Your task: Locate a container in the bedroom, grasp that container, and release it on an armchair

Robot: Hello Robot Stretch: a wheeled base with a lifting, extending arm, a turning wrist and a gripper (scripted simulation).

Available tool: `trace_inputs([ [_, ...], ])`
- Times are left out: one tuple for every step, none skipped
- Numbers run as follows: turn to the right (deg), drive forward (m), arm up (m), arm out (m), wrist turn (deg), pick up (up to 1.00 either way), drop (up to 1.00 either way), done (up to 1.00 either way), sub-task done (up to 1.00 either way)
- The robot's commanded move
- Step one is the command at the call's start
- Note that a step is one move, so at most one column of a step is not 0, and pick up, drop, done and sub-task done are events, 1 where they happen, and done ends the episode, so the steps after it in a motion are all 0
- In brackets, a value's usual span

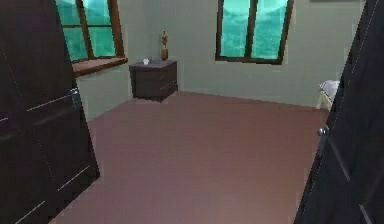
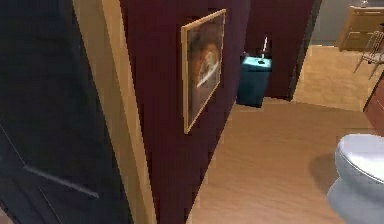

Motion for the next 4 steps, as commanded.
trace_inputs([
  [-6.0,0.0,0.0,0.0,0.0,0.0,0.0,0.0,0.0],
  [0.0,1.0,0.0,0.0,0.0,0.0,0.0,0.0,0.0],
  [0.0,1.0,0.0,0.0,0.0,0.0,0.0,0.0,0.0],
  [-3.0,0.0,0.0,0.0,0.0,0.0,0.0,0.0,0.0],
])
